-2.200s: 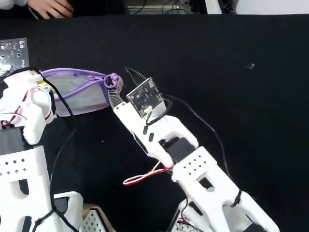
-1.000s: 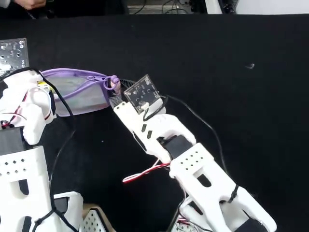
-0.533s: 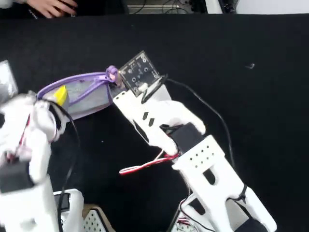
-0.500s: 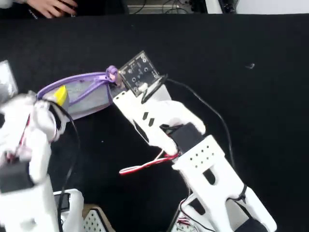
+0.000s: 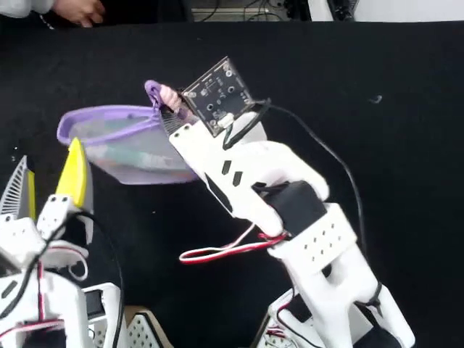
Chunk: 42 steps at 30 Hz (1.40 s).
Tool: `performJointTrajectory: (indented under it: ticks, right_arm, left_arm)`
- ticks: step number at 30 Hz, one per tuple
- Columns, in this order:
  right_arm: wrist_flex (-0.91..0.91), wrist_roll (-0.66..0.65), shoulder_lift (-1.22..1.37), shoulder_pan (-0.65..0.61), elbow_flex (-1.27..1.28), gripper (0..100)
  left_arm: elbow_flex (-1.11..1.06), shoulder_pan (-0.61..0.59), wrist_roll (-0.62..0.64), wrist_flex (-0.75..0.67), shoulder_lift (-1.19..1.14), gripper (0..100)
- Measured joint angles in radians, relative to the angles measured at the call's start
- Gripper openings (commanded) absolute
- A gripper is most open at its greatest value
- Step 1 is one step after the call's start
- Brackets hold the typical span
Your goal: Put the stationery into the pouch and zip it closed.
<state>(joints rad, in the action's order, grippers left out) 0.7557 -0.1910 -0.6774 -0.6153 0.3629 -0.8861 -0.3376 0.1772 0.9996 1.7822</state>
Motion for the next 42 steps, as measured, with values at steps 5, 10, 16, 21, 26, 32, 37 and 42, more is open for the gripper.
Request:
performJointTrajectory:
  ticks: [5, 10, 16, 21, 26, 32, 37, 42]
  right_arm:
    - [0.118, 0.0, 0.0, 0.0, -0.126, 1.1]
    - [0.187, 0.0, 0.009, 0.006, -0.184, 1.1]
    - [0.187, 0.0, 0.163, 0.107, -0.227, 1.1]
    - [0.187, 0.0, 0.292, 0.233, -0.278, 1.1]
    - [0.189, -0.052, 0.353, 0.365, -0.288, 1.1]
    - [0.273, -0.173, 0.358, 0.491, -0.293, 1.1]
    - [0.423, -0.325, 0.358, 0.551, -0.304, 1.1]
    - [0.663, -0.454, 0.358, 0.552, -0.402, 1.1]
  left_arm:
    - [-0.002, -0.048, 0.021, -0.008, -0.092, 26]
    - [-0.002, -0.052, 0.021, -0.008, -0.117, 26]
    - [-0.002, -0.052, 0.021, -0.008, -0.127, 26]
    - [-0.002, -0.052, 0.021, -0.008, -0.127, 26]
    - [-0.018, -0.025, 0.021, -0.008, -0.127, 26]
    - [-0.025, 0.023, 0.021, -0.008, -0.129, 26]
    - [-0.025, 0.032, 0.021, -0.008, -0.129, 26]
    - [-0.025, 0.032, 0.021, -0.008, -0.129, 26]
